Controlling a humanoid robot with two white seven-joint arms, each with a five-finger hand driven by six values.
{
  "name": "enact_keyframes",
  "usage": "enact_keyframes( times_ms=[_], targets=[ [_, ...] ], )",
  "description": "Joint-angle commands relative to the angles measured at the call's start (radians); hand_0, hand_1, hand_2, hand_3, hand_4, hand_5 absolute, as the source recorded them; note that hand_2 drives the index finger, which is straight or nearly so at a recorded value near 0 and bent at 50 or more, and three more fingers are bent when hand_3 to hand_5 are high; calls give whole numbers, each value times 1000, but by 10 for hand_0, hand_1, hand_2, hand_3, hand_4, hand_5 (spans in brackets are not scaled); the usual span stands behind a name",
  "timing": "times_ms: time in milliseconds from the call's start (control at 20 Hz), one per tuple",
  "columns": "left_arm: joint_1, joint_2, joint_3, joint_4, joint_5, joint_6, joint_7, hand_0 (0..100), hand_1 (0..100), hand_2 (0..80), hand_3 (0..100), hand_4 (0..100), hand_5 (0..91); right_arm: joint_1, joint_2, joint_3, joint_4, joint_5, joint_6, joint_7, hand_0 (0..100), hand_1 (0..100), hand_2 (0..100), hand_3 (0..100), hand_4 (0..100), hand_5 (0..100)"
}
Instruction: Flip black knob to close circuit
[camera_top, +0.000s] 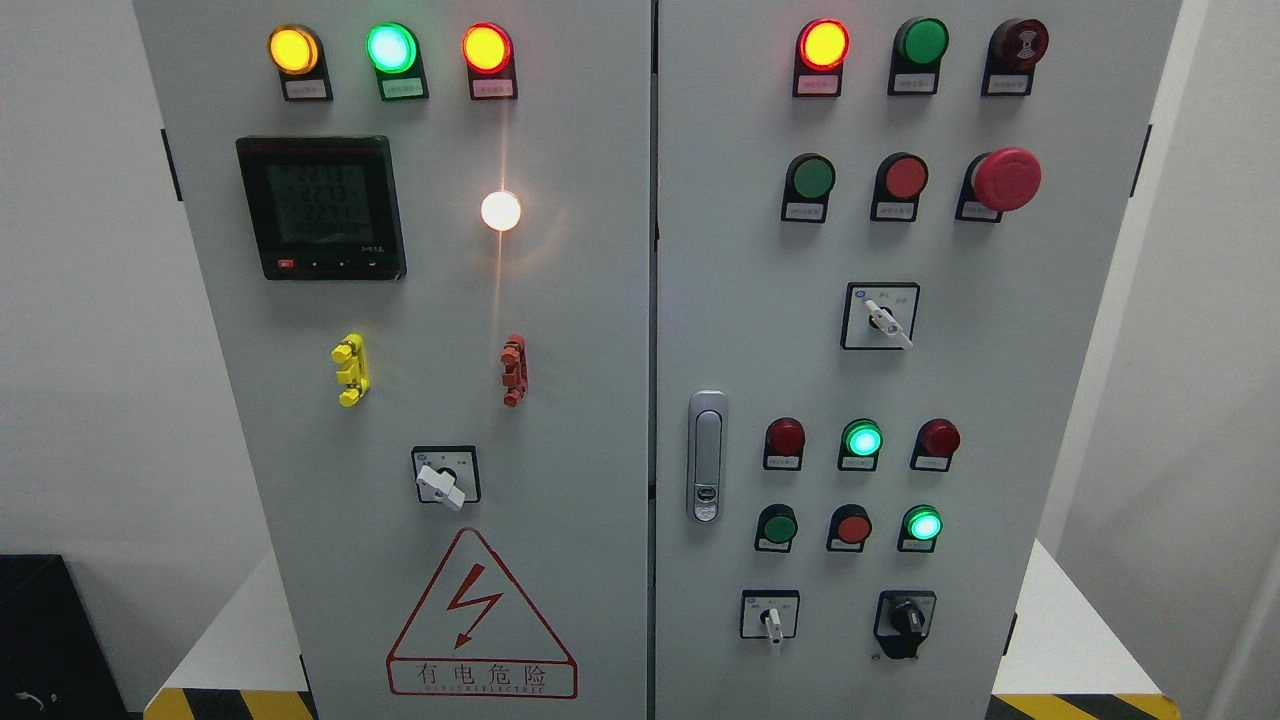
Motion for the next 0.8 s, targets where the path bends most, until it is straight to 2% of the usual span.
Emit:
enact_keyframes(
  times_ms=[0,100,400,500,600,750],
  targets=[
    [0,0,0,-1,0,-1,-1,120,556,0,0,0,0,46,-7,26,-165,49,28,27,0,112,0,0,0,0],
    [0,0,-1,1,0,-1,-1,120,556,0,0,0,0,48,-12,21,-224,107,65,30,0,112,0,0,0,0],
    [0,0,0,-1,0,-1,-1,120,556,0,0,0,0,48,-14,19,-373,323,92,6,0,103,0,0,0,0],
    [0,0,0,-1,0,-1,-1,120,556,0,0,0,0,48,-18,12,-419,414,91,-14,0,99,14,55,11,0],
    [0,0,0,-1,0,-1,-1,120,556,0,0,0,0,48,-29,-3,-474,522,89,-27,0,98,76,130,86,0],
    [0,0,0,-1,0,-1,-1,120,556,0,0,0,0,48,-27,-51,-564,654,89,-30,0,92,174,236,216,0]
  ],
)
